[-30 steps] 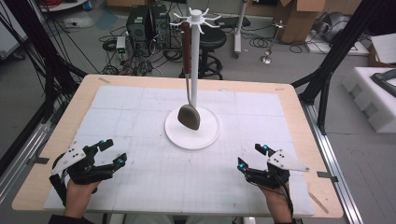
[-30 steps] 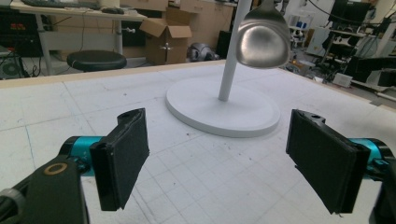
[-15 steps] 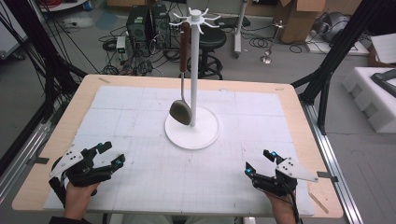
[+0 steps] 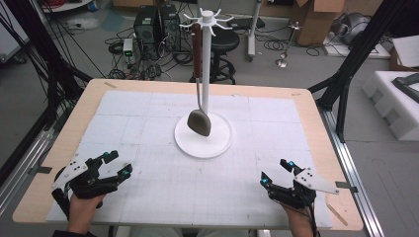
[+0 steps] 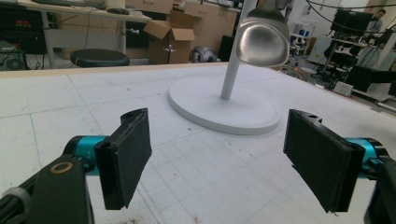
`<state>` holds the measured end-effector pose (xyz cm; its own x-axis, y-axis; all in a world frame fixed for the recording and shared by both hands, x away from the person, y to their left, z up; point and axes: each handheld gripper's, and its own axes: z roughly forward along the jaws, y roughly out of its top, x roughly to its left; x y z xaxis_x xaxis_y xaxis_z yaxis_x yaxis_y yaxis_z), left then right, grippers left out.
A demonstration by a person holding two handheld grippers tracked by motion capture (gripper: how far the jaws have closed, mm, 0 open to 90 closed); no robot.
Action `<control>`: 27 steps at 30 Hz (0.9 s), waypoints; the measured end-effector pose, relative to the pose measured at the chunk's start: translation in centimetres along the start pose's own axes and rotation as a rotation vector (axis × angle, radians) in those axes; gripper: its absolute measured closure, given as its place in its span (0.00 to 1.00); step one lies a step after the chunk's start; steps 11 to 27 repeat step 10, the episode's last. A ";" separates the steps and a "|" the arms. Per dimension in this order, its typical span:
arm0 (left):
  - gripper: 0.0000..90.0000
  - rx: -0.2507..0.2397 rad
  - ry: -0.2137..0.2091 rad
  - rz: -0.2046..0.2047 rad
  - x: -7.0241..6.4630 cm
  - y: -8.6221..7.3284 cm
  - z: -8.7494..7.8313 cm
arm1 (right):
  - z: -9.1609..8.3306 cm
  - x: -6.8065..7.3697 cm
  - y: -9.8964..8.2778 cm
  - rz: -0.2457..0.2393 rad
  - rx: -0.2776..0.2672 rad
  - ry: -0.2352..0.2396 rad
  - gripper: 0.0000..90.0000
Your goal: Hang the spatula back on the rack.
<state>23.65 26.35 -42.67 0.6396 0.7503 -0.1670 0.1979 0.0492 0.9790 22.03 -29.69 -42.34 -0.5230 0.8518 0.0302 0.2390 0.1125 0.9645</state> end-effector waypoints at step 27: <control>0.26 0.004 0.007 0.001 0.0 0.0 0.0 | 0.1 0.0 -0.1 0.005 0.004 0.004 0.20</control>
